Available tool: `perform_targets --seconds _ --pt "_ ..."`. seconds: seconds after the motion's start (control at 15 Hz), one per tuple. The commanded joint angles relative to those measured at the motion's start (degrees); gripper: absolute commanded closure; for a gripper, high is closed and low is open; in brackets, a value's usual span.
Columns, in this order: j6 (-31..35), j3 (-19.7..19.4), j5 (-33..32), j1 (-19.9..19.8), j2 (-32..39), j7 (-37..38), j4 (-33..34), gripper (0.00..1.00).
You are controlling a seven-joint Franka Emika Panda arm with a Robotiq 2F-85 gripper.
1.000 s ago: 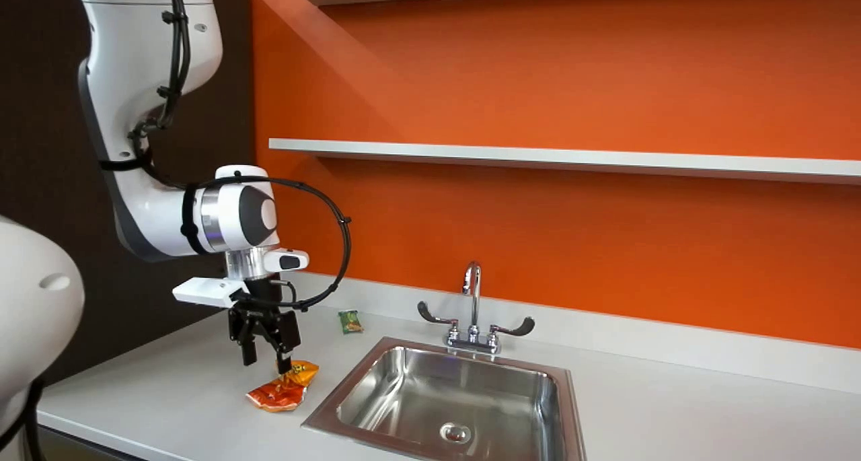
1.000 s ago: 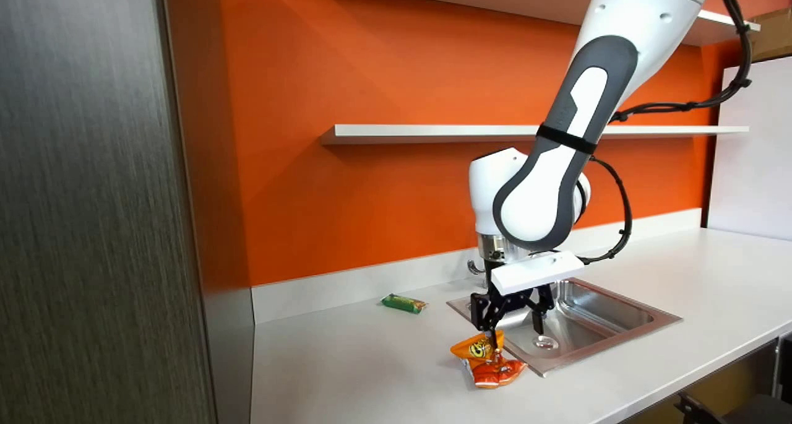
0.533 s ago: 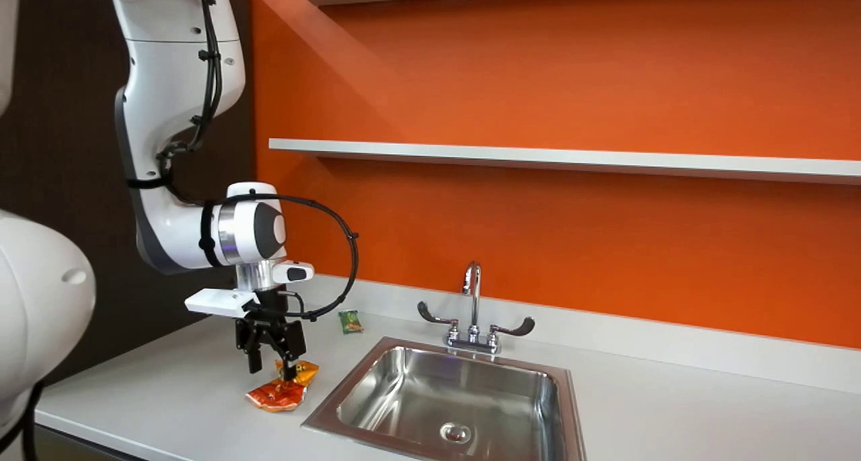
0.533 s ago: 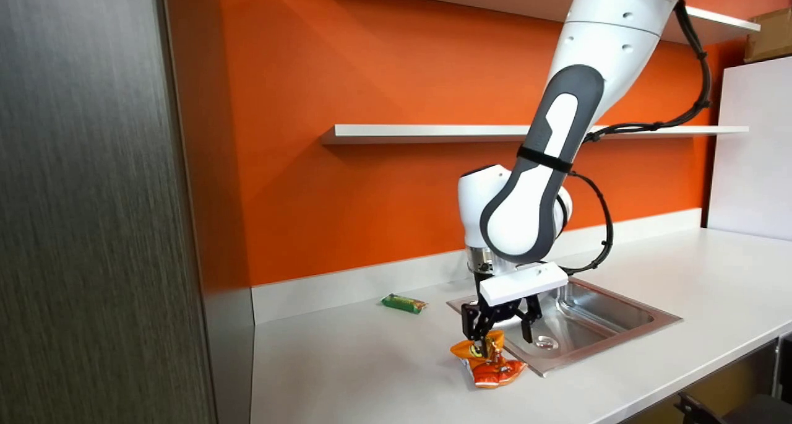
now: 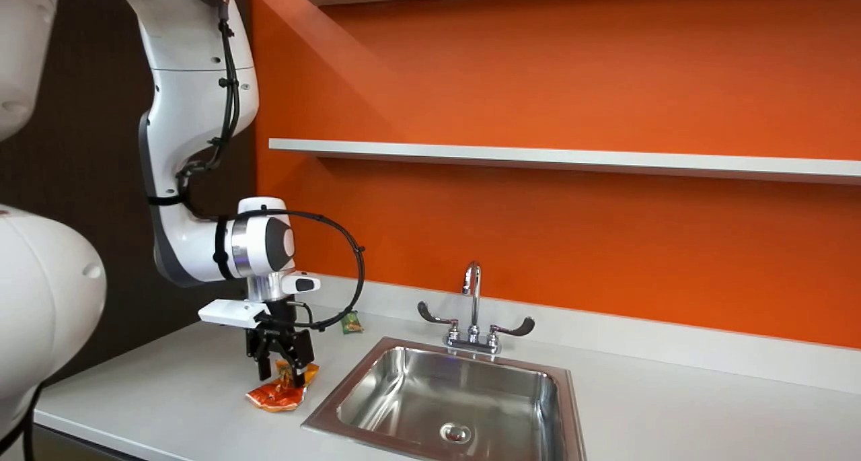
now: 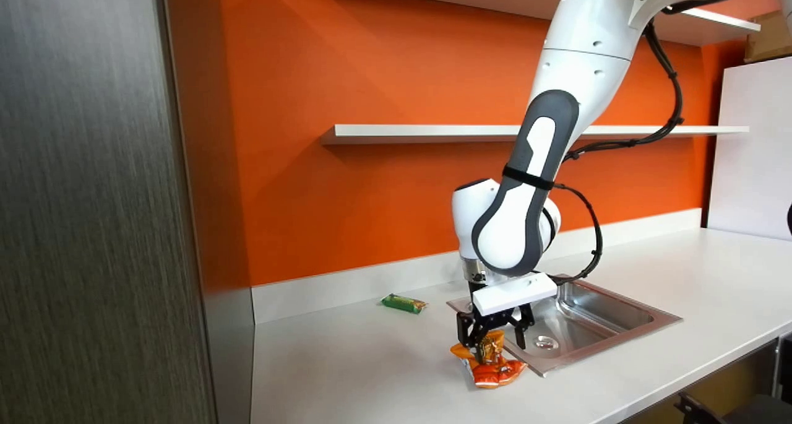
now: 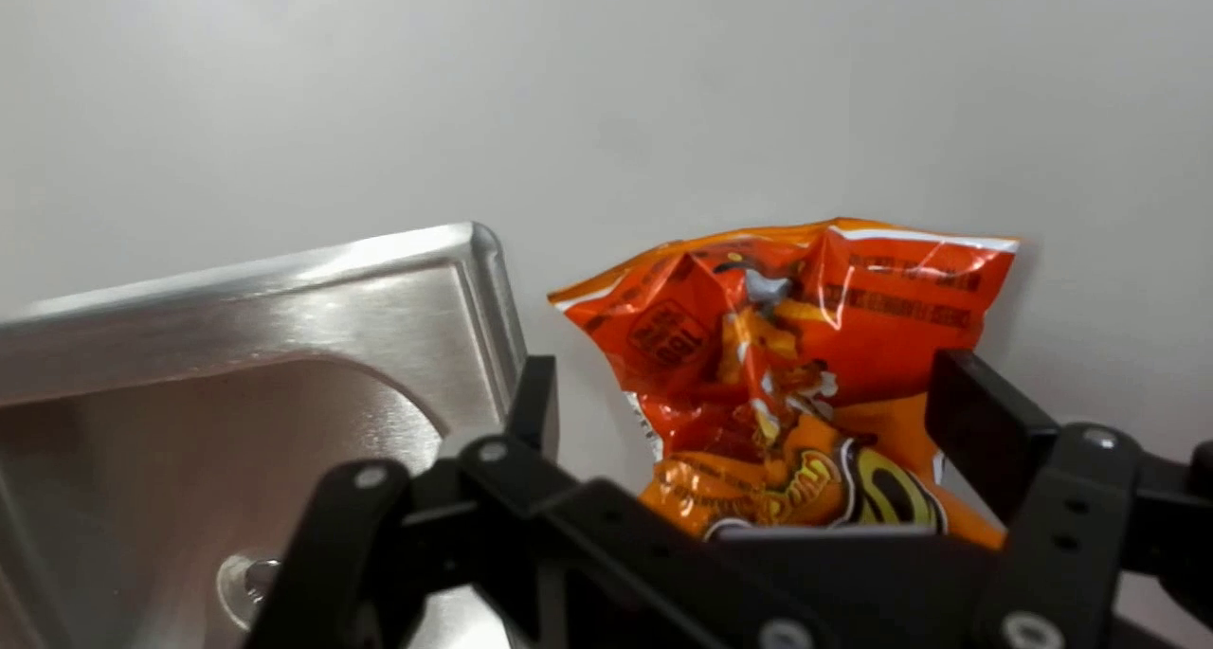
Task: Put the red and orange packet on the bottom shelf.
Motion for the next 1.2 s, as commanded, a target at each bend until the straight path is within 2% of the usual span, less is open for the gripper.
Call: perform_targets --seconds 0.0,0.13,0.2,0.27,0.47,0.87,0.93,1.13 --pt "0.76 -2.47 -0.04 2.30 2.08 1.16 2.03 0.00" --pt "0.91 -3.21 0.17 2.92 2.65 1.06 2.46 0.00" --pt "1.02 -3.48 0.33 3.12 2.97 0.97 2.68 0.25" --pt "1.16 -3.75 0.36 3.39 3.28 0.93 2.86 0.26" --pt "1.36 -4.35 0.61 4.04 3.92 0.88 3.22 0.51" --pt "1.39 -5.13 0.64 4.85 4.23 0.94 3.83 0.95" --pt "1.37 -5.24 0.73 4.89 4.21 0.93 3.88 0.99" --pt "1.22 -5.55 0.64 5.06 4.17 1.13 4.06 1.00"
